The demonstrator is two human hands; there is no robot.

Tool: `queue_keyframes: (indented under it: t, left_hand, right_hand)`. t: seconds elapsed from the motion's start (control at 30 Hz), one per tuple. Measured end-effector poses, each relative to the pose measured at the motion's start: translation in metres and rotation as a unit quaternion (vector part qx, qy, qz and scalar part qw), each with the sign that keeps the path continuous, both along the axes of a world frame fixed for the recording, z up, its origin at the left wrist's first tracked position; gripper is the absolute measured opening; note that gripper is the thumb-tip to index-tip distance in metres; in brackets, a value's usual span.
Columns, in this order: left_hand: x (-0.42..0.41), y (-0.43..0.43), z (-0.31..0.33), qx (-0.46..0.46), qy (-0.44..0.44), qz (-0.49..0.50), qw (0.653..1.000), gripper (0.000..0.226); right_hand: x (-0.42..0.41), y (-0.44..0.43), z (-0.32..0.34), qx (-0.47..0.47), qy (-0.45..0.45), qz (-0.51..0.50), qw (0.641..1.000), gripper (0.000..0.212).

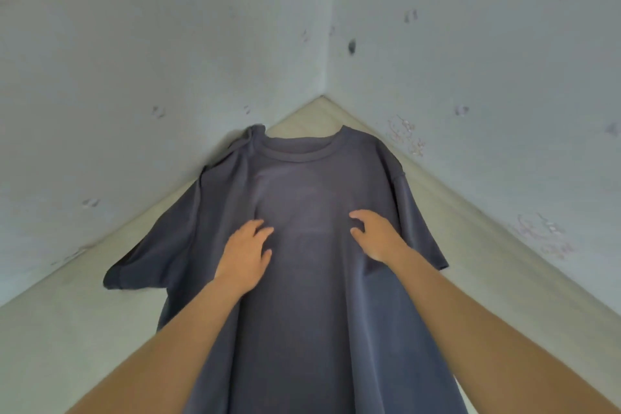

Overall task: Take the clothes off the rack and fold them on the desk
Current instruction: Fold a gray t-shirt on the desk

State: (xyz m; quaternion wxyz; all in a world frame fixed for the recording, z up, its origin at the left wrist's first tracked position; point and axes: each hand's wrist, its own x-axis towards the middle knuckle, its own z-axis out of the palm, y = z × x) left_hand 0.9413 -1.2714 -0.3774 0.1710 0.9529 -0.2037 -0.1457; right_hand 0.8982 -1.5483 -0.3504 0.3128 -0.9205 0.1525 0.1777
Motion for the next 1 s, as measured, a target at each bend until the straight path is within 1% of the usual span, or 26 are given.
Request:
queue_keyframes:
  t: [0.1,0.23,0.33,0.4,0.43,0.5,0.63,0.73,0.8,0.83,0.87,0.9,0.93,1.0]
  left_hand:
    - [-0.063,0.021,-0.007,0.034,0.009,-0.035,0.999,0.053]
    - [-0.153,0.059,-0.010,0.022,0.001,-0.053,0.998,0.059]
    - [-0.211,0.094,-0.016,0.040,0.007,-0.070,0.997,0.061]
    - [-0.240,0.114,-0.021,0.054,-0.010,-0.090,0.994,0.062]
    - [-0.255,0.125,-0.022,0.057,-0.033,-0.100,0.993,0.060]
    - [-0.274,0.143,-0.022,0.066,-0.061,-0.109,0.990,0.052]
    - [-0.299,0.181,-0.014,0.108,-0.076,-0.109,0.985,0.057]
    - [-0.309,0.207,-0.014,0.085,-0.074,-0.054,0.992,0.046]
    - [-0.316,0.220,-0.011,0.077,-0.064,-0.016,0.995,0.050]
    - [-0.323,0.225,-0.009,0.081,-0.068,-0.006,0.994,0.049]
    - [-0.329,0.227,-0.006,0.084,-0.071,-0.001,0.994,0.049]
    - [-0.336,0.227,-0.003,0.085,-0.069,0.001,0.994,0.054]
    - [-0.344,0.225,-0.001,0.081,-0.068,0.000,0.994,0.062]
    - [-0.359,0.220,0.001,0.082,-0.061,-0.016,0.995,0.073]
  right_hand:
    - [-0.062,0.032,-0.007,-0.055,0.001,0.037,0.998,0.051]
    - [-0.157,0.078,-0.009,-0.092,0.001,0.044,0.995,0.056]
    - [-0.226,0.106,-0.016,-0.124,0.005,0.054,0.991,0.059]
    - [-0.265,0.118,-0.022,-0.145,-0.001,0.056,0.988,0.058]
    - [-0.286,0.126,-0.024,-0.152,-0.002,0.055,0.987,0.057]
    - [-0.315,0.130,-0.027,-0.162,0.001,0.048,0.986,0.056]
    - [-0.361,0.129,-0.027,-0.191,0.011,0.041,0.981,0.055]
    - [-0.388,0.118,-0.024,-0.199,0.011,0.014,0.980,0.054]
    - [-0.405,0.105,-0.021,-0.204,0.018,0.002,0.979,0.056]
    - [-0.414,0.100,-0.019,-0.196,0.027,0.003,0.980,0.062]
    - [-0.421,0.094,-0.017,-0.184,0.035,0.012,0.982,0.074]
    - [-0.426,0.090,-0.016,-0.174,0.045,0.028,0.983,0.086]
    - [-0.429,0.088,-0.014,-0.169,0.057,0.045,0.983,0.093]
    - [-0.431,0.086,-0.011,-0.168,0.069,0.067,0.981,0.095]
